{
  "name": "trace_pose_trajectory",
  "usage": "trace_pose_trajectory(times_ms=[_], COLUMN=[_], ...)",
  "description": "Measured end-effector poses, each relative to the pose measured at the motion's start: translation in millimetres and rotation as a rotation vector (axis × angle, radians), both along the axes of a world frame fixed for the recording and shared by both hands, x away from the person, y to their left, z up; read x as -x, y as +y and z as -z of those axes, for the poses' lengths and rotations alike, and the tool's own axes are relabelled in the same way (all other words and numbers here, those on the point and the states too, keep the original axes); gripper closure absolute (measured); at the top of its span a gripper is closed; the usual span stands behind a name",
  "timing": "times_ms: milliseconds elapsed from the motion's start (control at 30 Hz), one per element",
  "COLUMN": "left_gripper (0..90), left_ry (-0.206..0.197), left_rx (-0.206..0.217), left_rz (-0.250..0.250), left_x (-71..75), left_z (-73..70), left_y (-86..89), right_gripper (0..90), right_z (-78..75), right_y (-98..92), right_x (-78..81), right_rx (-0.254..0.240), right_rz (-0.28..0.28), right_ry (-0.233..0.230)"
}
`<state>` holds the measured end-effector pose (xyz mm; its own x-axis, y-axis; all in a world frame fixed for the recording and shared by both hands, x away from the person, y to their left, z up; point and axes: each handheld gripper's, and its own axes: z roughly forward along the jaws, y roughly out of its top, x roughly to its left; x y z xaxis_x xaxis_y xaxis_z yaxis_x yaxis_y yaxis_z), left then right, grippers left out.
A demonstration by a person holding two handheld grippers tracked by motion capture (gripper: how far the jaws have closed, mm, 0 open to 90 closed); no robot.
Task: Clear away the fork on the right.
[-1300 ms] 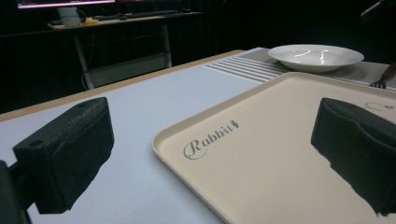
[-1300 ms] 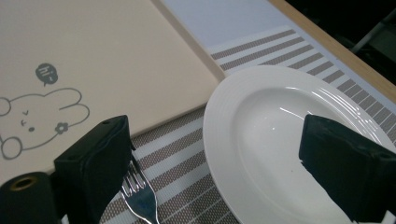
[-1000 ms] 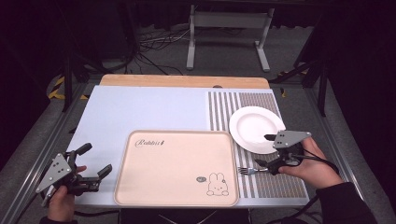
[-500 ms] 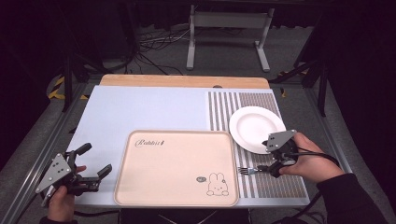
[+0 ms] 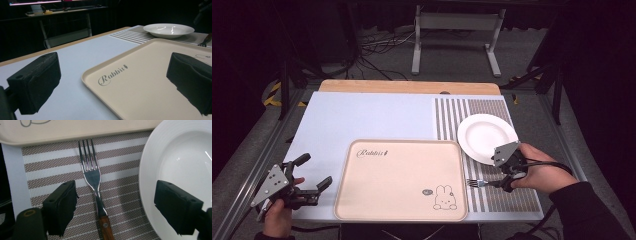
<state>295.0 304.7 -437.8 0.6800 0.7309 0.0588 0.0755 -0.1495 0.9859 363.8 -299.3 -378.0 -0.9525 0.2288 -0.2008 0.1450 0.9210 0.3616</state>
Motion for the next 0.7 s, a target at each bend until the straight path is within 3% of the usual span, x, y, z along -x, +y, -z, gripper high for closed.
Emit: trace_pose_trajectory(times_ms=[167,433,700], left_gripper=[0.0,0.0,0.0], left_ry=[0.001,0.000,0.000], left_rx=[0.003,-0.002,-0.001], left_rz=[0.001,-0.002,-0.002], left_x=[-0.1,0.1,0.2], left_z=[0.0,-0.1,-0.2], left_y=[0.1,-0.1,-0.1], right_gripper=[22.4,23.3,23.8], right_z=[3.3,12.4,17.2], right_y=[1.3,2.1,3.8], right_x=[0.8,0.5,0.7], right_rx=[0.027,0.123,0.171], right_rz=[-0.026,-0.035,-0.045], right_ry=[0.012,0.055,0.084])
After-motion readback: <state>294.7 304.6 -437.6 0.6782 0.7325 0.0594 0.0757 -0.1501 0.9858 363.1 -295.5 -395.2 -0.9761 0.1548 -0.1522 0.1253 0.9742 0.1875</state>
